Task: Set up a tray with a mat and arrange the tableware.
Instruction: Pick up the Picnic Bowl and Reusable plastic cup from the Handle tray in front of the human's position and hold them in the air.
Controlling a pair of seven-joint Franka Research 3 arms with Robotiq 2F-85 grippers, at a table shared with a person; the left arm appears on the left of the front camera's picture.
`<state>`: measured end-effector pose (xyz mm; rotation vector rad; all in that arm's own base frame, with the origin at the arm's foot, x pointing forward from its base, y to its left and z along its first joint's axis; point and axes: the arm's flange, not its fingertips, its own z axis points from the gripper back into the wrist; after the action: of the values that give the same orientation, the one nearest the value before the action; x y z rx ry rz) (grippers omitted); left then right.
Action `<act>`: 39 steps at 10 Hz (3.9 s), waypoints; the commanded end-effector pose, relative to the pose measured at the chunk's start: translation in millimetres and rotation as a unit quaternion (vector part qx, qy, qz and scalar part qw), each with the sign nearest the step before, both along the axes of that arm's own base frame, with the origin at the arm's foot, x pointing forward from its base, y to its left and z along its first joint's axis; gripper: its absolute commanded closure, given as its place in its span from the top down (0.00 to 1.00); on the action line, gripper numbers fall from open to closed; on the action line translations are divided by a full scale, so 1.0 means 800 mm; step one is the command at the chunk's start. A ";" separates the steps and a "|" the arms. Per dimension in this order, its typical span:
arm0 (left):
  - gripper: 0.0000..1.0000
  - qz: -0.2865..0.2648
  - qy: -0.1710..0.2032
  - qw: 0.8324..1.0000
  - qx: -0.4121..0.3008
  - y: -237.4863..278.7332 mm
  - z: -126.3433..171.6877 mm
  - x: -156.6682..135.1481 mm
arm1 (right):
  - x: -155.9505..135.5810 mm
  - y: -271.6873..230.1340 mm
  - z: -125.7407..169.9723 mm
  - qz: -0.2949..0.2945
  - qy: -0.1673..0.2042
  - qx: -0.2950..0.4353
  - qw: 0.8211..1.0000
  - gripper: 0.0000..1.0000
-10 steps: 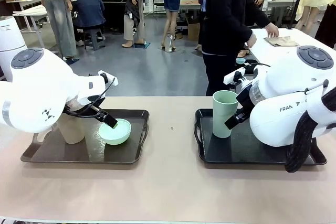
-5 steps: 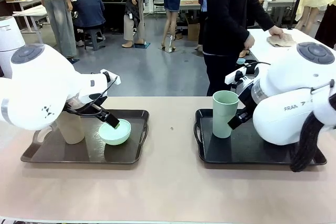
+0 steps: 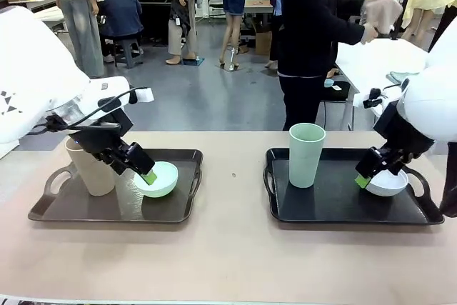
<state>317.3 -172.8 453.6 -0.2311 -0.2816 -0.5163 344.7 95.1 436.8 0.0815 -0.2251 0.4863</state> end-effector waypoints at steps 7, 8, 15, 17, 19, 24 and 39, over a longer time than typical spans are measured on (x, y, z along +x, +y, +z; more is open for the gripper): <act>1.00 -0.099 0.021 0.950 -0.295 0.173 0.052 -0.038 | -0.023 -0.209 0.077 0.057 0.054 0.339 0.938 1.00; 1.00 -0.132 0.052 0.910 -0.389 0.242 0.037 -0.038 | -0.032 -0.298 0.079 0.051 0.043 0.443 0.894 1.00; 1.00 -0.162 0.044 0.865 -0.473 0.314 0.005 -0.051 | -0.059 -0.387 0.020 0.043 0.021 0.548 0.835 1.00; 1.00 -0.162 0.044 0.865 -0.473 0.314 0.005 -0.051 | -0.059 -0.387 0.020 0.043 0.021 0.548 0.835 1.00; 1.00 -0.162 0.044 0.865 -0.473 0.314 0.005 -0.051 | -0.059 -0.387 0.020 0.043 0.021 0.548 0.835 1.00; 1.00 -0.162 0.044 0.865 -0.473 0.314 0.005 -0.051 | -0.059 -0.387 0.020 0.043 0.021 0.548 0.835 1.00; 1.00 -0.162 0.044 0.865 -0.473 0.314 0.005 -0.051 | -0.059 -0.387 0.020 0.043 0.021 0.548 0.835 1.00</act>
<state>277.2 78.6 459.3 -1.2643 -0.3667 -0.6543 298.6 -215.2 455.0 1.2277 -0.4191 0.3755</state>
